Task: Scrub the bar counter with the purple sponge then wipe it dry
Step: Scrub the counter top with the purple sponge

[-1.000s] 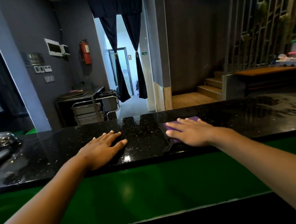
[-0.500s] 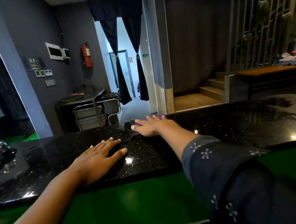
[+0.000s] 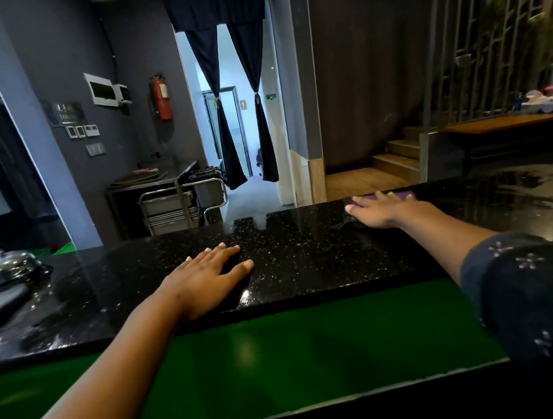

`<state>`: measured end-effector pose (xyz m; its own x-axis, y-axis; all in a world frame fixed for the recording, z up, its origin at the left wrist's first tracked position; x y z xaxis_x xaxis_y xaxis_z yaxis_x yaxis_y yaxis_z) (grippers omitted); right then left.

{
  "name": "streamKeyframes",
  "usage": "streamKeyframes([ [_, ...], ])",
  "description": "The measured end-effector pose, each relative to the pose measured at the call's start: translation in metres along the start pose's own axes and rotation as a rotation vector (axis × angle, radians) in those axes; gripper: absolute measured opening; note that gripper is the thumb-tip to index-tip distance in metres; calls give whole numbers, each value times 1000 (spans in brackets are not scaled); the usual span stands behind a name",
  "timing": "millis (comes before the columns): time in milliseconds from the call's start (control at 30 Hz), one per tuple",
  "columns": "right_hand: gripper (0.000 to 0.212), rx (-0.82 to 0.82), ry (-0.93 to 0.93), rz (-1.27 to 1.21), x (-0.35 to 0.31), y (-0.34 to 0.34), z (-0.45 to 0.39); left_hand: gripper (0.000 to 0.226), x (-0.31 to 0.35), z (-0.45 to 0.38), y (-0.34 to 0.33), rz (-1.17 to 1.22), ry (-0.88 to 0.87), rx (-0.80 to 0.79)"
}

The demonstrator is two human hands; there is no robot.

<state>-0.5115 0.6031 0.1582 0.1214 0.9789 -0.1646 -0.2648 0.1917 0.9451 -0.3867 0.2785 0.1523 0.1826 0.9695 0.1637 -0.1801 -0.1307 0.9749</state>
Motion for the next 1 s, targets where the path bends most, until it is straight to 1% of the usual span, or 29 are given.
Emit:
streamKeyframes([
  [133,67,19,264,78,-62,-30,50,67,2,2,0,6,-3,-11],
  [200,67,9,379,121,-80,-45,79,68,1,1,0,3,-8,-10],
  [267,68,-17,483,156,-81,-57,105,70,-2,-1,0,-15,-7,-12],
  [333,73,-25,538,161,-67,-55,121,70,-4,-3,-1,-18,0,2],
  [400,79,-21,484,134,-48,-46,121,70,-5,-6,-2,-26,0,37],
  [467,76,-10,339,109,-38,-38,111,71,-6,-9,-4,-22,-8,49],
  [533,67,19,181,83,-48,-37,99,72,-8,-12,-6,-2,-12,46],
  [600,66,34,92,57,-78,-40,96,70,-10,-13,-5,33,-12,39],
  [633,66,32,93,55,-95,-43,100,69,-10,-12,-5,60,-21,34],
  [700,65,20,184,87,-128,-57,111,65,-7,-8,-3,158,-66,55],
  [800,67,38,392,170,-143,-76,131,59,-18,6,12,471,-133,148],
  [833,71,41,434,173,-137,-77,137,58,-31,13,18,471,-134,185],
  [900,77,28,427,139,-124,-73,140,58,-71,28,30,268,-59,230],
  [933,76,21,387,124,-118,-69,137,58,-96,36,34,174,-1,231],
  [1000,68,20,280,110,-115,-62,125,61,-144,52,39,70,122,204],
])
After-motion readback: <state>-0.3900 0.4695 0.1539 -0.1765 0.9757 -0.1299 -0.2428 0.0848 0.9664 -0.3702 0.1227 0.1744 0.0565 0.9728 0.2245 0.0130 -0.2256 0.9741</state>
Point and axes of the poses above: each hand's wrist, its own z-axis away from the middle knuckle, its own y-axis out of the back of the hand, x = y × z, the point moved 2 cm from there along -z, towards the middle knuckle, and after that the axes turned 11 degrees about -x, right-handed, at the moved point
